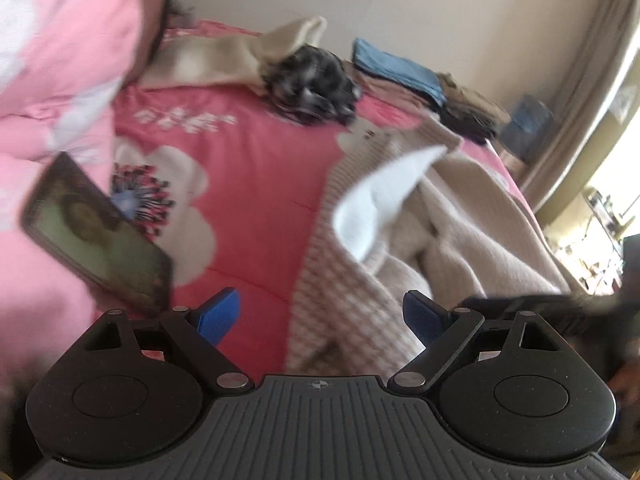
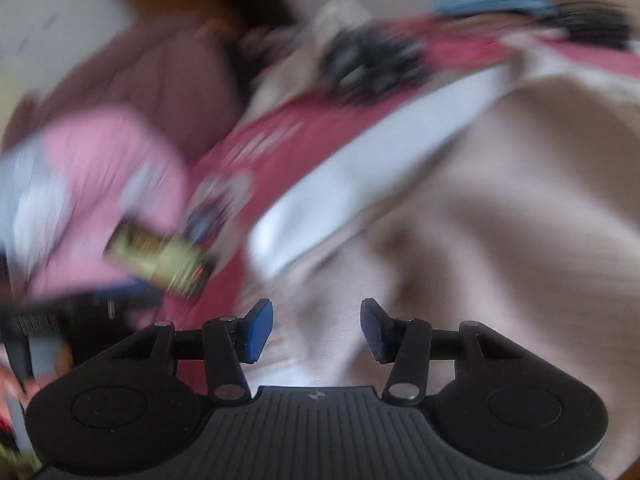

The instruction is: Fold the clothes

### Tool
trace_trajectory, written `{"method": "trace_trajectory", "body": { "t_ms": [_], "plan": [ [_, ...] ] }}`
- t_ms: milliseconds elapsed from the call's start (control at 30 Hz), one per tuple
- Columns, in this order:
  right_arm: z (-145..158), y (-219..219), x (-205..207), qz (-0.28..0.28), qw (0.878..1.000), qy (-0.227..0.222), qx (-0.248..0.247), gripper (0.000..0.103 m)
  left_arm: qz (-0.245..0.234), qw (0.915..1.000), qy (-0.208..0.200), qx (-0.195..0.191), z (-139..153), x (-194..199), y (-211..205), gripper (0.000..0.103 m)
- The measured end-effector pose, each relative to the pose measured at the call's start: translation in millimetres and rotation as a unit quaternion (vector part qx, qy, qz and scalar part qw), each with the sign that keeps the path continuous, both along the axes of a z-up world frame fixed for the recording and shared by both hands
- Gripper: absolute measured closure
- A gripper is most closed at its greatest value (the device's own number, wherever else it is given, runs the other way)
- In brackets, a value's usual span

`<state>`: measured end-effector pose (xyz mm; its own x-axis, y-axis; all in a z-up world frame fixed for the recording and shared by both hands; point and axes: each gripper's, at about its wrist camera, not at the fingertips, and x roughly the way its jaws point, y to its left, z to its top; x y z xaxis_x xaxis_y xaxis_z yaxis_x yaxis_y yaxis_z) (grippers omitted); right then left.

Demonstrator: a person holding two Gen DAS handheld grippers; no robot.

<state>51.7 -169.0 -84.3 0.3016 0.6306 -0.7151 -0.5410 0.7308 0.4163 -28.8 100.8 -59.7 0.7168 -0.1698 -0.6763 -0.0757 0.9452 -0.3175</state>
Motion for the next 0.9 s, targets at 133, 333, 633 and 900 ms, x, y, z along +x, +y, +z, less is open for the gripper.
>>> {"method": "trace_trajectory", "body": {
  "t_ms": [133,333,633,900],
  "plan": [
    [-26.4,49.2,-4.8,0.044,0.998,-0.007,-0.038,0.051,0.013,0.9998,0.007,-0.016,-4.2,4.4,17.4,0.014],
    [-36.1,35.6,-2.5,0.05,0.997,0.044,0.03,0.096,0.007,0.9997,0.016,-0.018,-14.6,8.3,20.4,0.014],
    [17.6,-90.8,-17.2,-0.121,0.976,-0.028,0.18,0.099,-0.022,0.9995,0.021,-0.004,-15.7,11.9,10.2,0.013],
    [-13.5,-193.5,-25.5,-0.29,0.929,-0.008,0.23,0.099,-0.101,0.9832,0.121,0.092,-37.5,43.7,-39.0,0.015]
  ]
}}
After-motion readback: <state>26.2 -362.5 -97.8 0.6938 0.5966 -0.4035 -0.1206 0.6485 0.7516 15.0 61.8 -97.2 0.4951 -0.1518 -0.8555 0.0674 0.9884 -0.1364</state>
